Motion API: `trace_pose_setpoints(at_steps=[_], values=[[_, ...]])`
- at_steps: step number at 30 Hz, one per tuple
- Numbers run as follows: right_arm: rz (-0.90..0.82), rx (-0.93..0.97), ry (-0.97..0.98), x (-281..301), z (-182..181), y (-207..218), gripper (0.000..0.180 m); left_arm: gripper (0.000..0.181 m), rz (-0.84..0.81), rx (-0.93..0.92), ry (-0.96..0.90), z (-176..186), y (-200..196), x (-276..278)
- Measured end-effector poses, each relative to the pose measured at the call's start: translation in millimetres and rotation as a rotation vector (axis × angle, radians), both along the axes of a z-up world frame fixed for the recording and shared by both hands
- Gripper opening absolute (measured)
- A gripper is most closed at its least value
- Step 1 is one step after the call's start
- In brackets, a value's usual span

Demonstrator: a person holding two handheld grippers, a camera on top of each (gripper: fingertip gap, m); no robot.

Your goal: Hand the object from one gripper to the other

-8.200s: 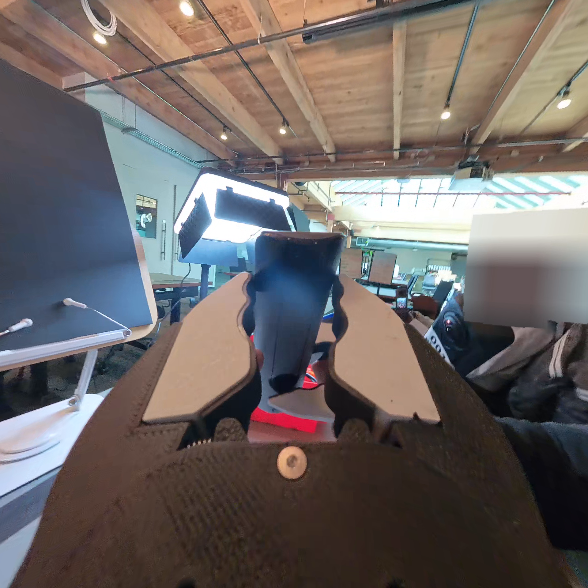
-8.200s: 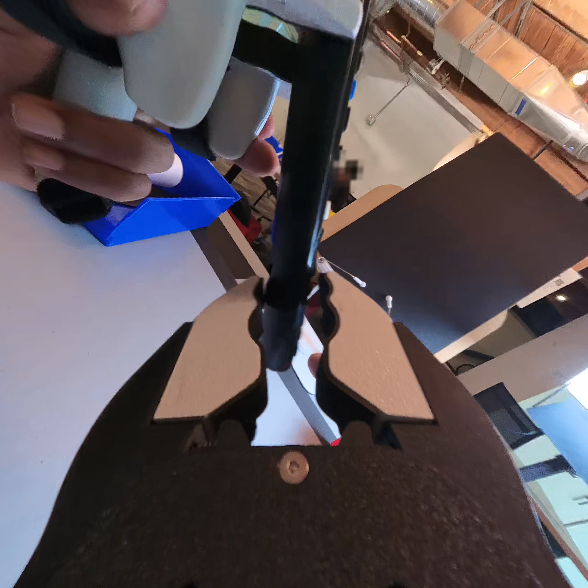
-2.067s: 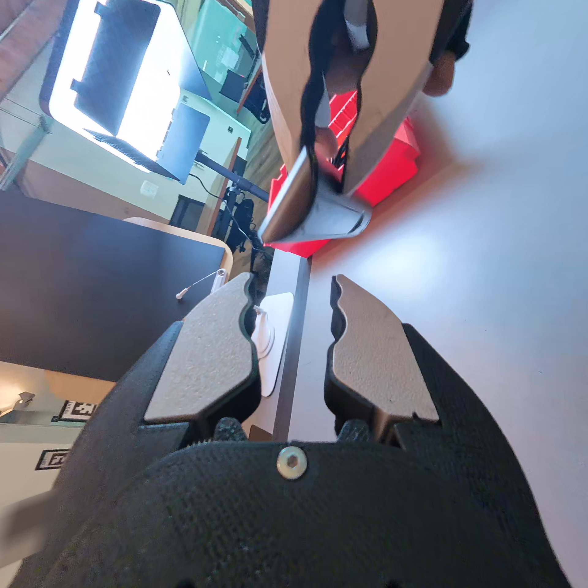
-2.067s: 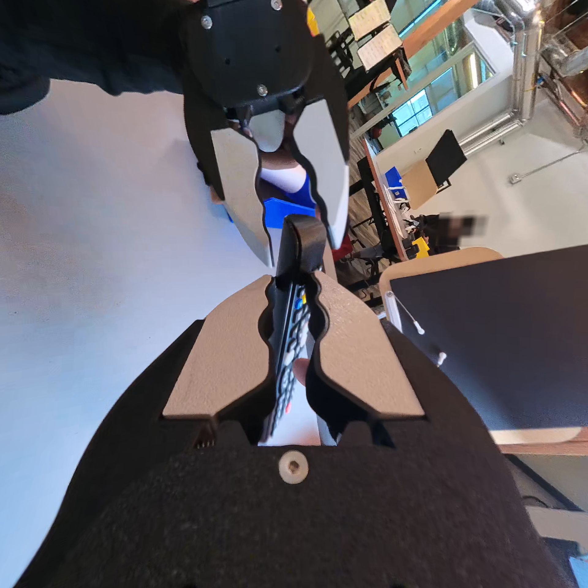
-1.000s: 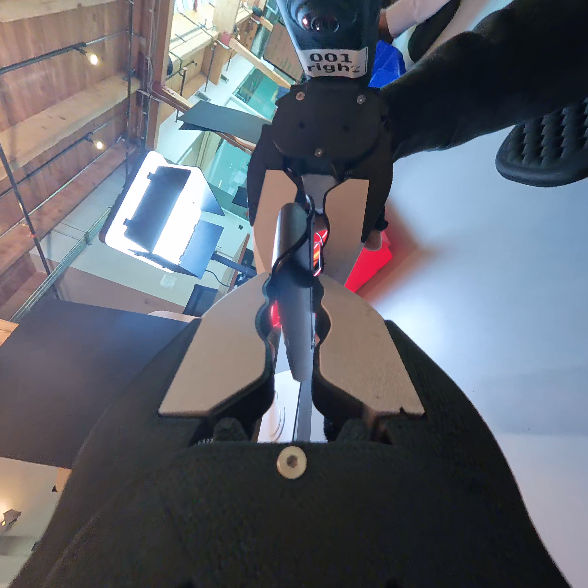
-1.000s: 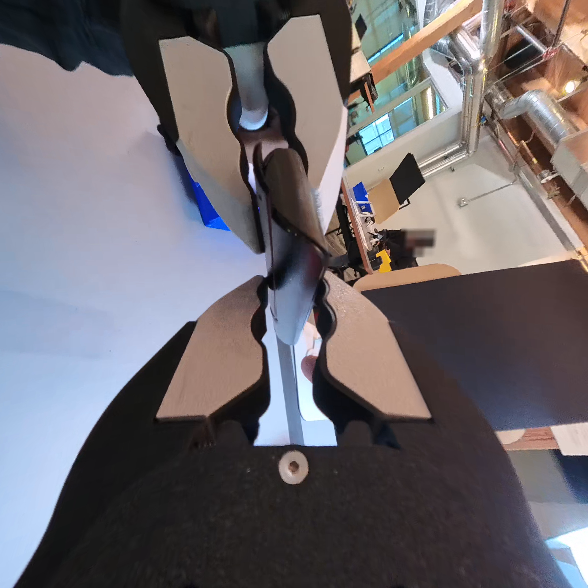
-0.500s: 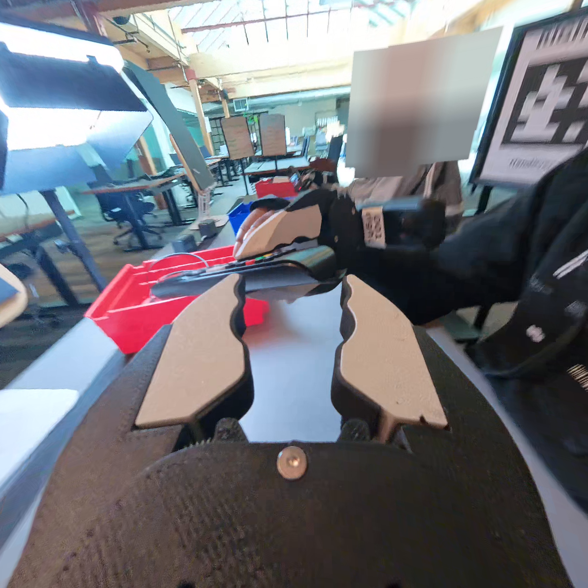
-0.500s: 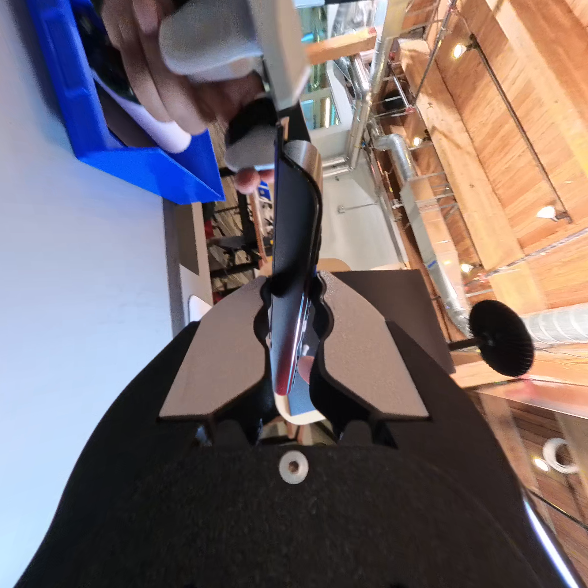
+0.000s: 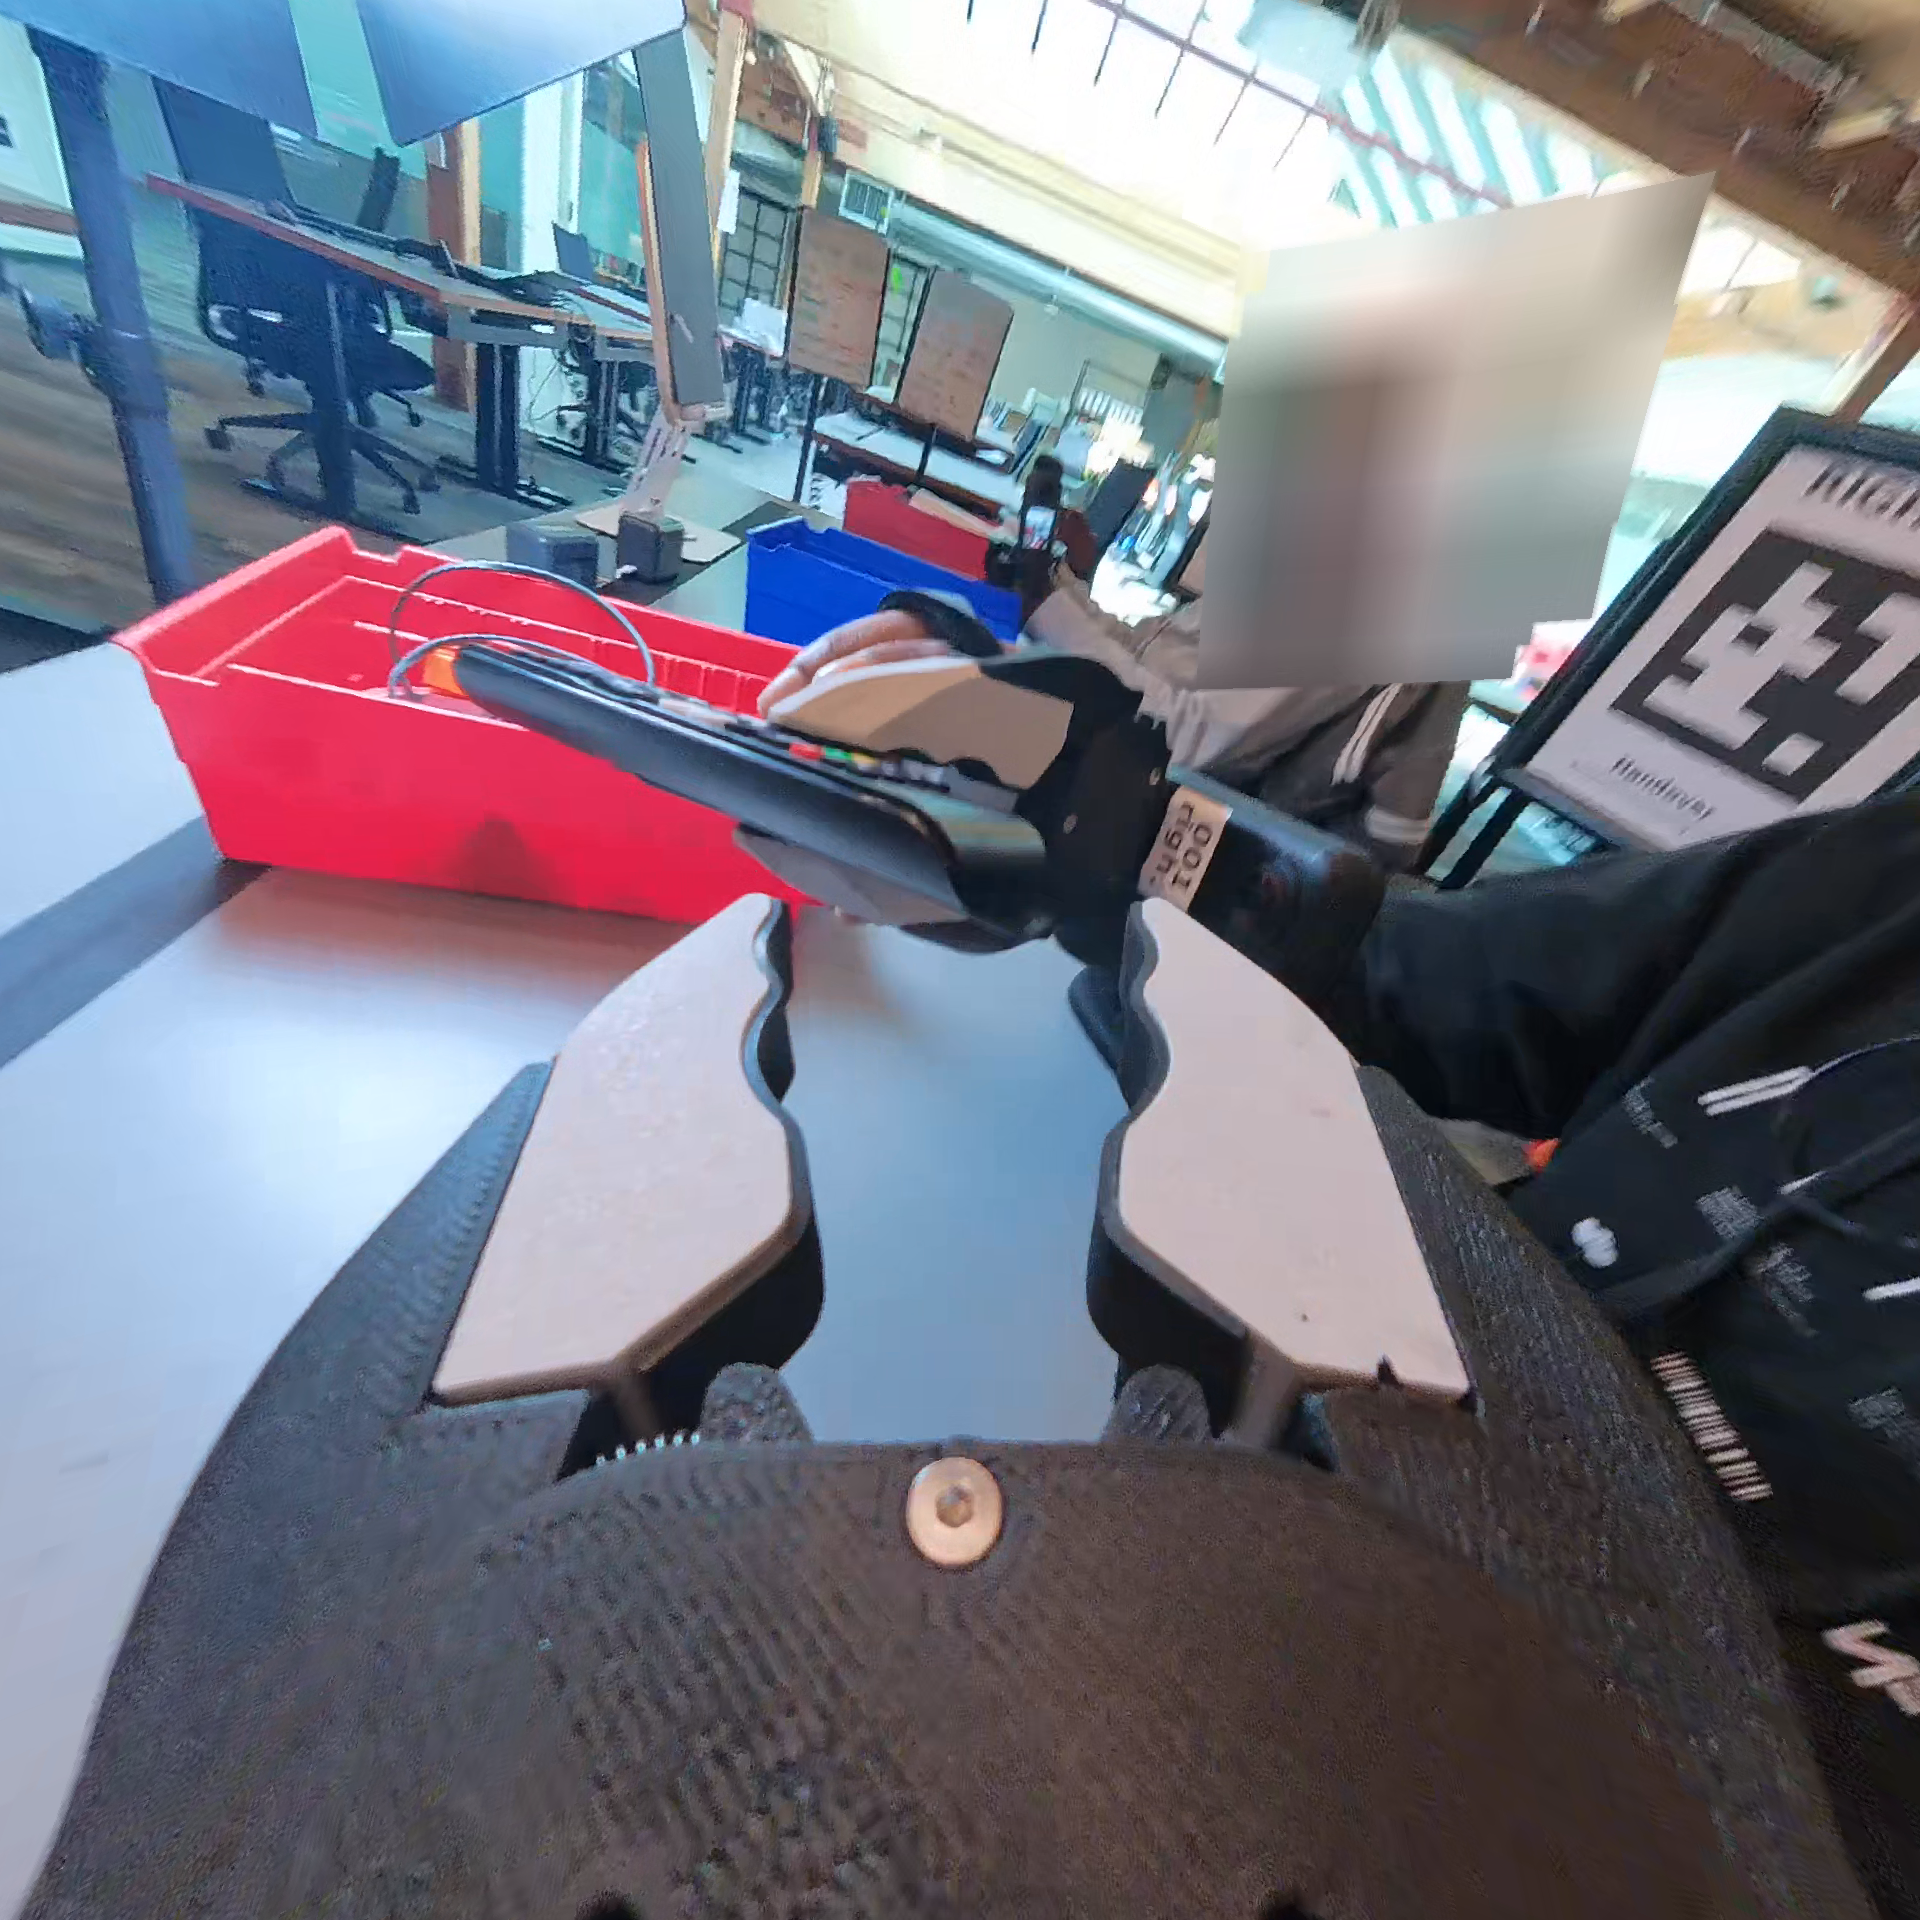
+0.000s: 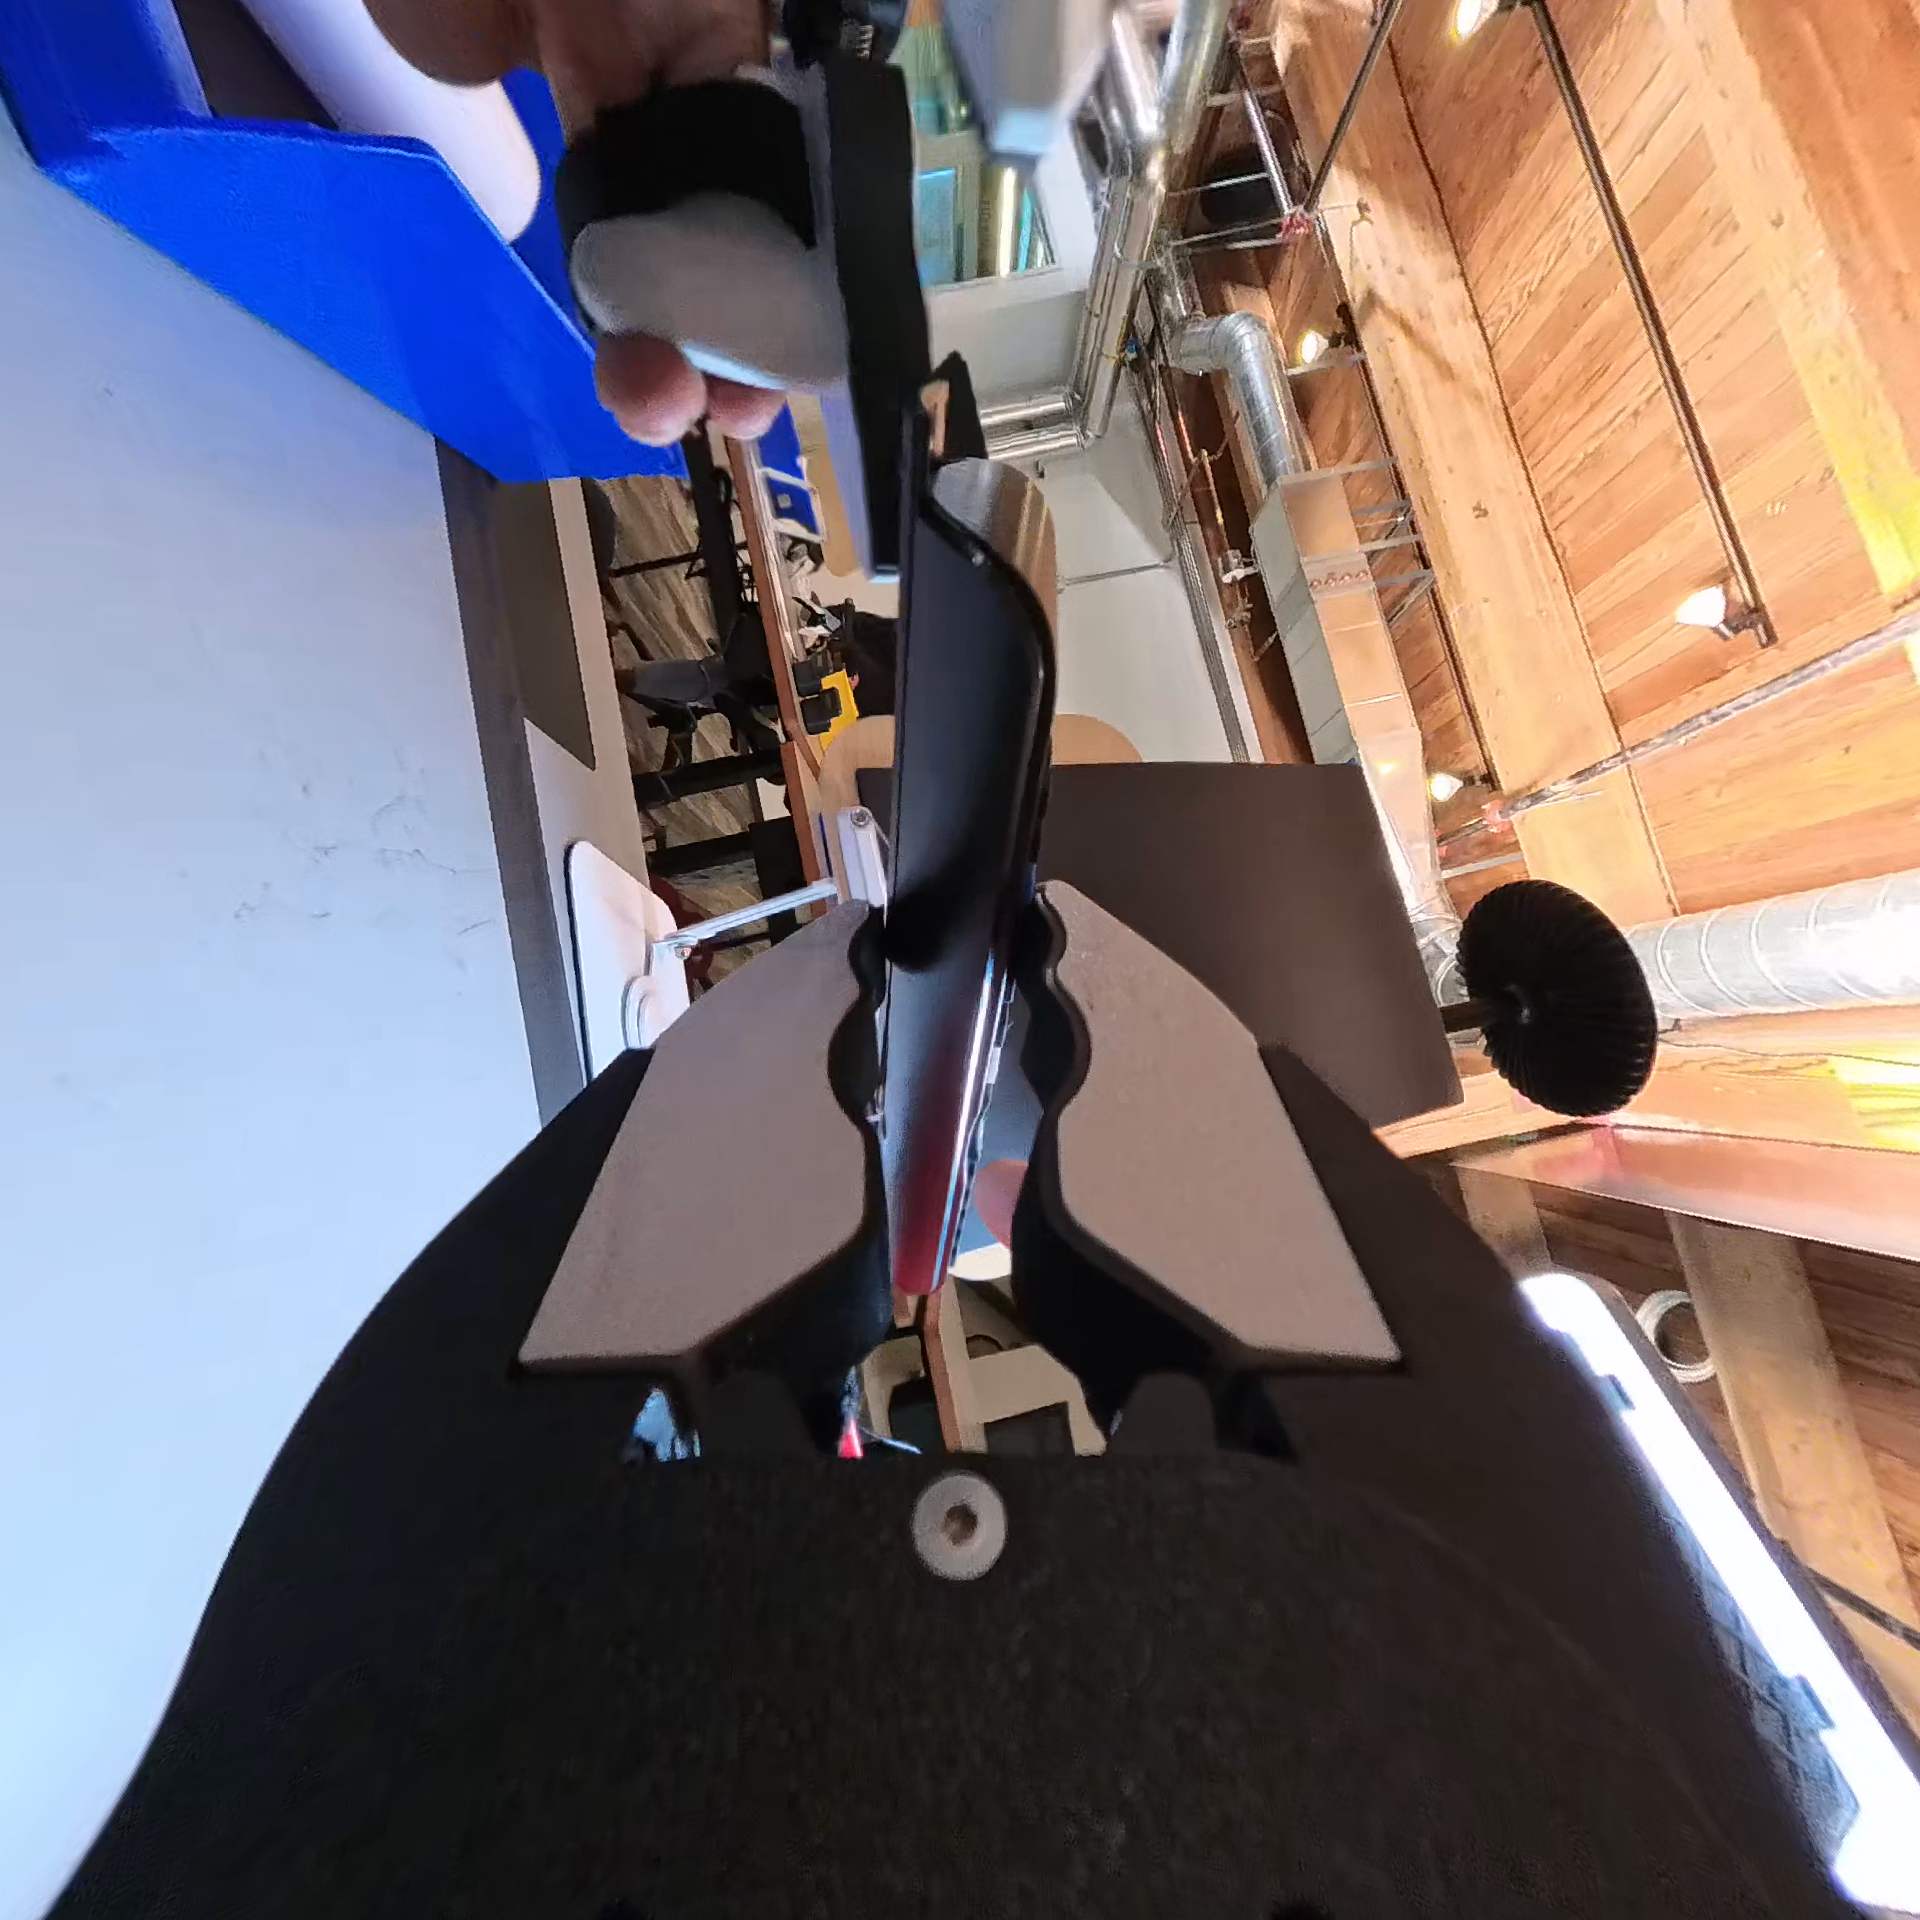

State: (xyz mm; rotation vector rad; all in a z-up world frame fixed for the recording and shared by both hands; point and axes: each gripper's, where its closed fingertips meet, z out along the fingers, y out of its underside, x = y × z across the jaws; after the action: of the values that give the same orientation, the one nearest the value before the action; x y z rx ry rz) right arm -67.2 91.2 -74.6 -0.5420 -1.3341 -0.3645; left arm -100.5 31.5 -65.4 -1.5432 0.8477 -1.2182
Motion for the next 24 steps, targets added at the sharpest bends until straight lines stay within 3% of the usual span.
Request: trace_pose_setpoints(at_steps=[9,17,24], values=[[0.059,0.017,0.005,-17,10,-30,0.023,0.071,-0.039,0.171,0.118,-8,-11,16],[0.06,-0.005,0.029,-13,21,-35,0.024,0.05,-0.002,0.359,0.048,21,-22,18],[0.061,-0.051,0.051,-15,24,-41,0.023,0.043,0.082,0.506,0.106,19,-18,21]])
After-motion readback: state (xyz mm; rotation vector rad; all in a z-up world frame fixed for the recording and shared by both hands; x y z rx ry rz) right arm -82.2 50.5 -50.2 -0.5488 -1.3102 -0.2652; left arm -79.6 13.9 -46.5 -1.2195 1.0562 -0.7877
